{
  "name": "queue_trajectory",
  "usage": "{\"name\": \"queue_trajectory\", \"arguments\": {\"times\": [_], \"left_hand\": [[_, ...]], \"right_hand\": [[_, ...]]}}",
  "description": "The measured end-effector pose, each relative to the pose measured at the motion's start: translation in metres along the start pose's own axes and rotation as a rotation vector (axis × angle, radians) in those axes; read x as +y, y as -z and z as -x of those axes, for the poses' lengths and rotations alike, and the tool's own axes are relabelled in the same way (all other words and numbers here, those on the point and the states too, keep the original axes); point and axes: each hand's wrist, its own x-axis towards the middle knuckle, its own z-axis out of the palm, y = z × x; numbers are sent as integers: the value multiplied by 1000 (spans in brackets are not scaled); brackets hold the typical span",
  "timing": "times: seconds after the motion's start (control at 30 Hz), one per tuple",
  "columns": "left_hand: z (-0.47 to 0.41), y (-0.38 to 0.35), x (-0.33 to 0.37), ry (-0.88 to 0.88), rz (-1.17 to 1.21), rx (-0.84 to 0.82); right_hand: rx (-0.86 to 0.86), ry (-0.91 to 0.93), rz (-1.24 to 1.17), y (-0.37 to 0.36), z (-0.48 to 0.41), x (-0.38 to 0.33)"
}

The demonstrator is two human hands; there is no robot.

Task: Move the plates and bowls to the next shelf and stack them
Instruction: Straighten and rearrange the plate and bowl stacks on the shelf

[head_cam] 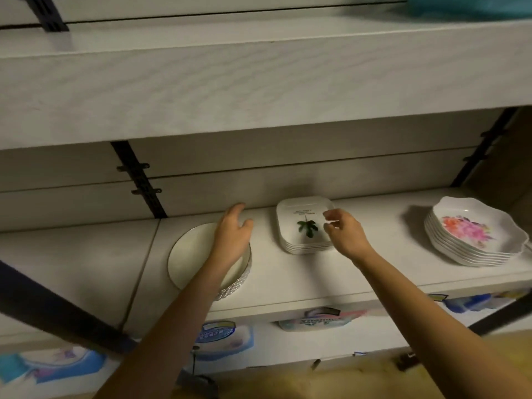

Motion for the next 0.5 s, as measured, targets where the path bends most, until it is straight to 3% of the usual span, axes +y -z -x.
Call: {"name": "queue_trajectory", "arguments": {"times": [0.23,0.33,0.5], "left_hand": [[-13,-78,14,289,77,-250],[-19,-95,4,379,129,-261],[-19,-112,-3,372,83,-172]], "right_hand": [[-110,-130,97,25,-40,45],[-212,-138,141,23,-49,56],[-289,-112,105,17,-54,66]]}}
